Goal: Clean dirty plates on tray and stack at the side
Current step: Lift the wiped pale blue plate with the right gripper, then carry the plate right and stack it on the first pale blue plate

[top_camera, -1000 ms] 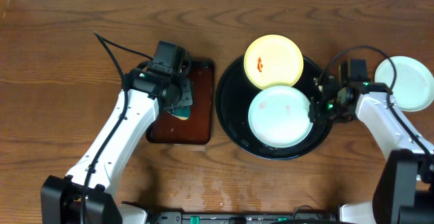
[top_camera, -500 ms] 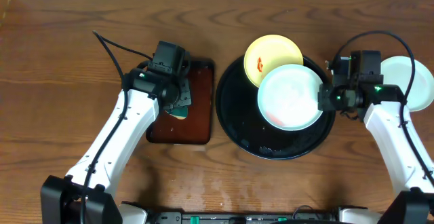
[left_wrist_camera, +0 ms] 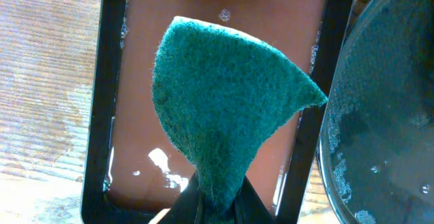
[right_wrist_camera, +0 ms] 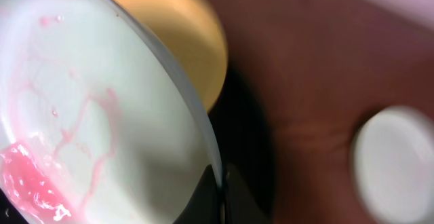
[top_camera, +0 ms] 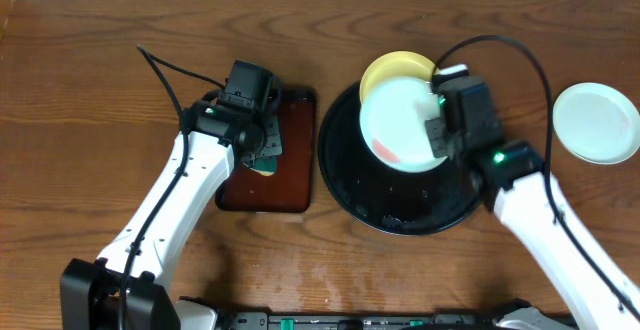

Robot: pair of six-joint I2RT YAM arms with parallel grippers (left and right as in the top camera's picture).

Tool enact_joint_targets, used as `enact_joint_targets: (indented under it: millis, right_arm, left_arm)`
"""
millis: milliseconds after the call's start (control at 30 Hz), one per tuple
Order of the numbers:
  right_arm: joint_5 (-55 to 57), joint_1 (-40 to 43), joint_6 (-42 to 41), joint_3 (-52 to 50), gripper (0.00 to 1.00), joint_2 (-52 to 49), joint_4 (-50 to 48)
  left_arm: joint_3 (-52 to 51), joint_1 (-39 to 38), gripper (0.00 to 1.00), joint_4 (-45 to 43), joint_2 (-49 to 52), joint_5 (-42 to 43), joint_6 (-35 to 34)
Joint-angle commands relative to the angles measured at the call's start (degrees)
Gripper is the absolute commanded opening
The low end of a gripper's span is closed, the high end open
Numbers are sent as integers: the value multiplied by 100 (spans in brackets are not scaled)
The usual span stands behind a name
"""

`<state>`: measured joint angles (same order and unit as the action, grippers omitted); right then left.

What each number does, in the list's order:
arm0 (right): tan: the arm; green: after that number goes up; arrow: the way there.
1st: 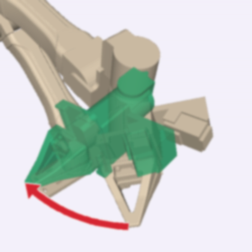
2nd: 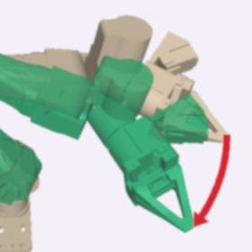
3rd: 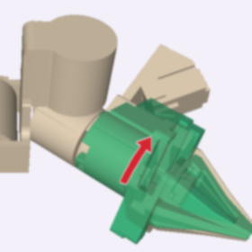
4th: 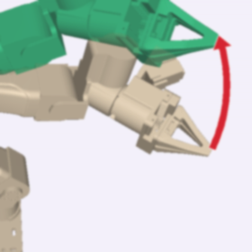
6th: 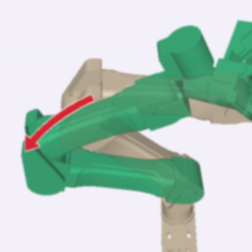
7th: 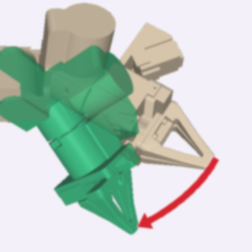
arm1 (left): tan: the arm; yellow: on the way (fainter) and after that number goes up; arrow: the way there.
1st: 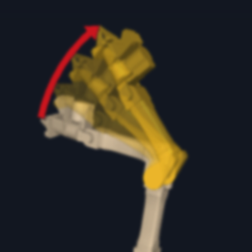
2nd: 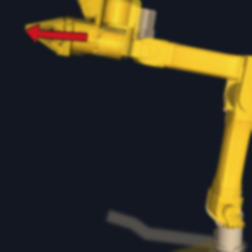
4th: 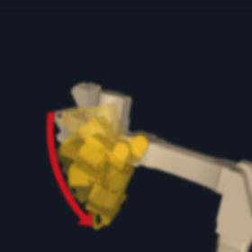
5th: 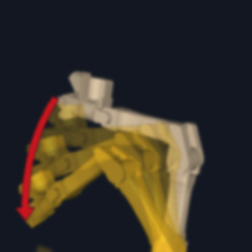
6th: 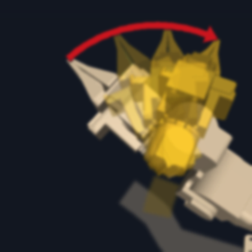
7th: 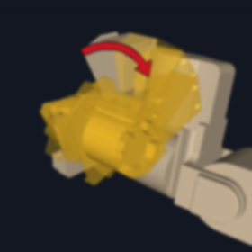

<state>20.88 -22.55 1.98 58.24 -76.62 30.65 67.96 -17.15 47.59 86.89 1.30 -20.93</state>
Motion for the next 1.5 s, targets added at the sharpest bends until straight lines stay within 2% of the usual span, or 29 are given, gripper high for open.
enact_joint_targets:
  millis: [0,200,400,633,733,867,1100,1233,1333,1467]
  right_arm:
    - [1895,-796,553,146,1,588,-358]
    - [3611,-1958,1462,144,1,798,-1110]
    - [4360,-2553,1471,136,1,540,-1189]
    - [5947,-2905,1329,133,1,-269,-1429]
    - [5934,-2931,1325,133,1,-481,-1491]
    - [5412,-2870,990,133,1,-575,-1488]
    - [3268,-2247,66,133,1,-468,-1152]
    - [1049,-1178,-807,136,1,-310,-745]
    - [-776,-286,-1043,133,1,-219,-699]
    - [-2319,1117,-1368,136,1,-164,-732]
  left_arm:
    - [-26,9,8,15,-72,-72,70]
    - [-26,9,8,13,-72,-72,70]
    - [-26,9,8,13,-72,-74,70]
    - [-26,9,8,13,-72,-74,70]
    - [-26,9,8,15,-72,-74,70]
    - [-26,9,8,15,-72,-74,70]
    - [-26,9,8,15,-72,-72,70]
    - [-26,9,8,15,-72,-72,70]
    - [-26,9,8,15,-72,-72,70]
    - [-26,9,8,13,-72,-72,70]
